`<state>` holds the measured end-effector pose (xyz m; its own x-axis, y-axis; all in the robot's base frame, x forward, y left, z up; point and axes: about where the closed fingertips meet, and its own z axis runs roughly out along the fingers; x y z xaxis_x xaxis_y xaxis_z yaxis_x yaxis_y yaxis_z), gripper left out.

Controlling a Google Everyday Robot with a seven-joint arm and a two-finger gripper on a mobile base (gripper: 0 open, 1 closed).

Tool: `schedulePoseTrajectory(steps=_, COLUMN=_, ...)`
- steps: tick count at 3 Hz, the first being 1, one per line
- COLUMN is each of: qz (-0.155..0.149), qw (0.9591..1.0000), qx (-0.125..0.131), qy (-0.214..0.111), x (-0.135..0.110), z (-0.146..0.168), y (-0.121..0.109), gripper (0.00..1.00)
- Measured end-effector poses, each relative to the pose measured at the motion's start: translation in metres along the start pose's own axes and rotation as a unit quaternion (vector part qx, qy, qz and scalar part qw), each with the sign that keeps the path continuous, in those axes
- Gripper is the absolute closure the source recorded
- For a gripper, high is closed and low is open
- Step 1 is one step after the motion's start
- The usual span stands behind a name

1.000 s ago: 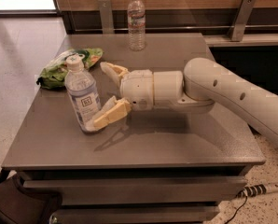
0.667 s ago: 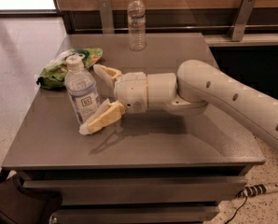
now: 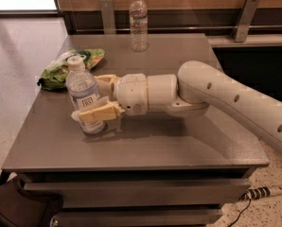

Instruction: Knock blue plastic bottle over

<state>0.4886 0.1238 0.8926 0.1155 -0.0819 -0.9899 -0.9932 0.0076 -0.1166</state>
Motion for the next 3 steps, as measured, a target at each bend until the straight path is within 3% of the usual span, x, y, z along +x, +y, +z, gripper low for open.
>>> schedulePoseTrajectory(steps=2, qz=-0.001, qw=1.0, qx=-0.004, qy=0.0, x=-0.0018, z=0.0038, y=0.0023, gripper=0.83)
schedulePoseTrajectory(steps=3, qz=-0.002, qw=1.0, qx=-0.006, qy=-0.001, x=-0.0027, z=0.0057, y=0.0035, gripper=1.0)
